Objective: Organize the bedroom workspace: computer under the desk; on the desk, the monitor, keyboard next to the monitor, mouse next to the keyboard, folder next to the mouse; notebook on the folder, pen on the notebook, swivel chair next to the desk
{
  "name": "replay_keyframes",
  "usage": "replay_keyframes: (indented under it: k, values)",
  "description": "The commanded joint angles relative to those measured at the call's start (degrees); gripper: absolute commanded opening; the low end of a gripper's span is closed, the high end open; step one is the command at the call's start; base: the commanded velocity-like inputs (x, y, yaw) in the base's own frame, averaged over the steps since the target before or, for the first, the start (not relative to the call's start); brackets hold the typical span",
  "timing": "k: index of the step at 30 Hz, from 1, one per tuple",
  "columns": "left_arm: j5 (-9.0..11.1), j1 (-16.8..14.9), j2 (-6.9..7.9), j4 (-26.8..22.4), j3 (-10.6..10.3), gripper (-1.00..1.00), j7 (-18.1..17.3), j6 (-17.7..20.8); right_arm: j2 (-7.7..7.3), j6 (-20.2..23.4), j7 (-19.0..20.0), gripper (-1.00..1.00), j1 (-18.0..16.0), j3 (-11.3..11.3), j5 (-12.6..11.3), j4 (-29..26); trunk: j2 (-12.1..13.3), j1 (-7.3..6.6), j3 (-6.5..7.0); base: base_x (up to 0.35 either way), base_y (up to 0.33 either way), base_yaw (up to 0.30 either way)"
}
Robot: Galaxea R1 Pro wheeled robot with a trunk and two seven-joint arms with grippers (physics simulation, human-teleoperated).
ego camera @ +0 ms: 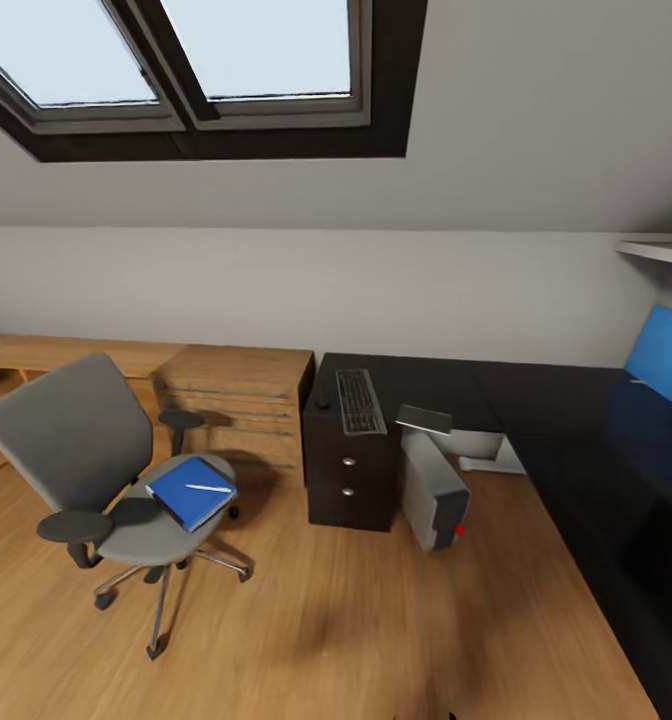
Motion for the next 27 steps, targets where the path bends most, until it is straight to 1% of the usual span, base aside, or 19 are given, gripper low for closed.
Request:
replay_keyframes:
  k: [1, 14, 18, 27]
  values:
    - [0.4, 0.0, 0.01, 0.0, -0.1, 1.0, 0.1, -0.2, -0.01, -0.2, -0.4, 1.0, -0.1, 0.5, -0.3, 0.1, 0.0, 0.04, -0.06, 0.33, 0.021, -0.102]
    - [0.4, 0.0, 0.01, 0.0, -0.1, 1.0, 0.1, 0.0, -0.02, -0.2, -0.4, 1.0, -0.1, 0.5, -0.3, 0.1, 0.0, 0.04, 0.02, 0.308, 0.133, -0.242]
    - [0.4, 0.0, 0.01, 0.0, -0.1, 1.0, 0.1, 0.0, -0.06, -0.2, -0.4, 1.0, -0.1, 0.7, -0.3, 0.1, 0.0, 0.04, -0.04, 0.301, 0.177, -0.076]
    - [0.4, 0.0, 0.01, 0.0, -0.2, 1.0, 0.1, 0.0, -0.09, -0.1, -0.4, 1.0, -0.1, 0.8, -0.1, 0.1, 0.0, 0.04, -0.05, 0.303, 0.179, -0.007]
